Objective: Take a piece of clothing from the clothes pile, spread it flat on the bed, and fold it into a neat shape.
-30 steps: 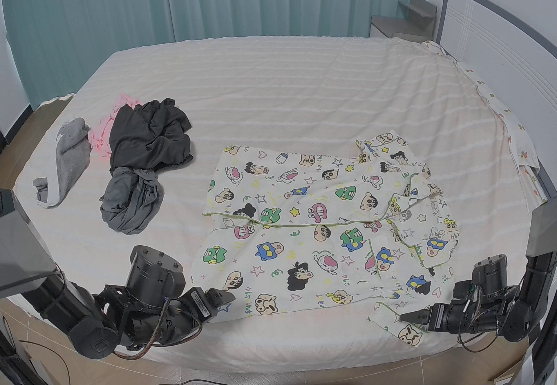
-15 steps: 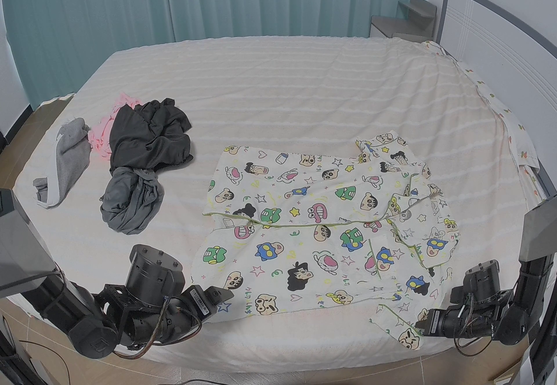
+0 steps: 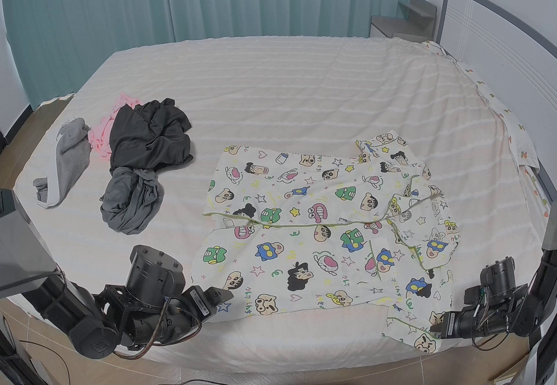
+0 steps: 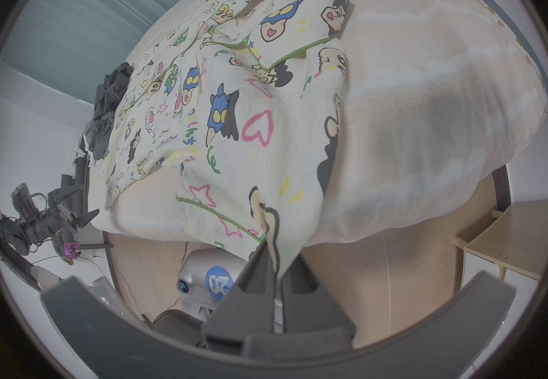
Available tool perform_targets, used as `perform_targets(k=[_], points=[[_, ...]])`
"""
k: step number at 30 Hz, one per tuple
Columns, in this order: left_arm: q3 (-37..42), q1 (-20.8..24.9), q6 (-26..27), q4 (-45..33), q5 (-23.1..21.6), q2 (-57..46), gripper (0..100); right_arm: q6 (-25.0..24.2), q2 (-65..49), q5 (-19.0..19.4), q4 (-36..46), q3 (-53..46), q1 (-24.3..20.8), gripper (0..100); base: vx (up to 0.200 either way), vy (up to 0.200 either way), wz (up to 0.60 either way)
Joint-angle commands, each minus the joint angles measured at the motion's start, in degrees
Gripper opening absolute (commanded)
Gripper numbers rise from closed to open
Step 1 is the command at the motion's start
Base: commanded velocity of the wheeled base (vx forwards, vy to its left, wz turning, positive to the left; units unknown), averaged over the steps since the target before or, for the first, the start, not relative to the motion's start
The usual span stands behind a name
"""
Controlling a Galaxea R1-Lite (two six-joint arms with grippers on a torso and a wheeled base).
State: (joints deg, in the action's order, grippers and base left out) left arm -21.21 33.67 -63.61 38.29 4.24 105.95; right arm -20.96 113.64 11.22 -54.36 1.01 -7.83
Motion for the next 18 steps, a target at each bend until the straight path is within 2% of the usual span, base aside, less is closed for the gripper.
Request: perform_targets(k=[1,7,11,14,18], points=[[-0.1,-0.1,0.0,0.0,0.1,0.6,100,2.7,-1.2,3.3,1.6,-1.0,4.5,0,0.0,0.0,0.0],[-0.9,-0.1,-0.1,0.5,0.2,3.2,100,4.9,-1.3,7.4,3.1,-1.0,6.2,0,0.0,0.0,0.0],[-1.1,-0.3,0.0,0.5,0.8,4.1,100,4.9,-1.5,8.0,3.1,-1.0,6.2,0,0.0,0.0,0.0],[-1.1,-0.3,0.2,0.4,3.1,4.0,100,4.9,-1.2,8.1,3.1,-1.0,6.2,0,0.0,0.0,0.0],[-0.7,-0.3,2.4,0.1,3.4,3.7,100,5.0,-1.2,8.3,3.1,-1.0,6.1,0,0.0,0.0,0.0]])
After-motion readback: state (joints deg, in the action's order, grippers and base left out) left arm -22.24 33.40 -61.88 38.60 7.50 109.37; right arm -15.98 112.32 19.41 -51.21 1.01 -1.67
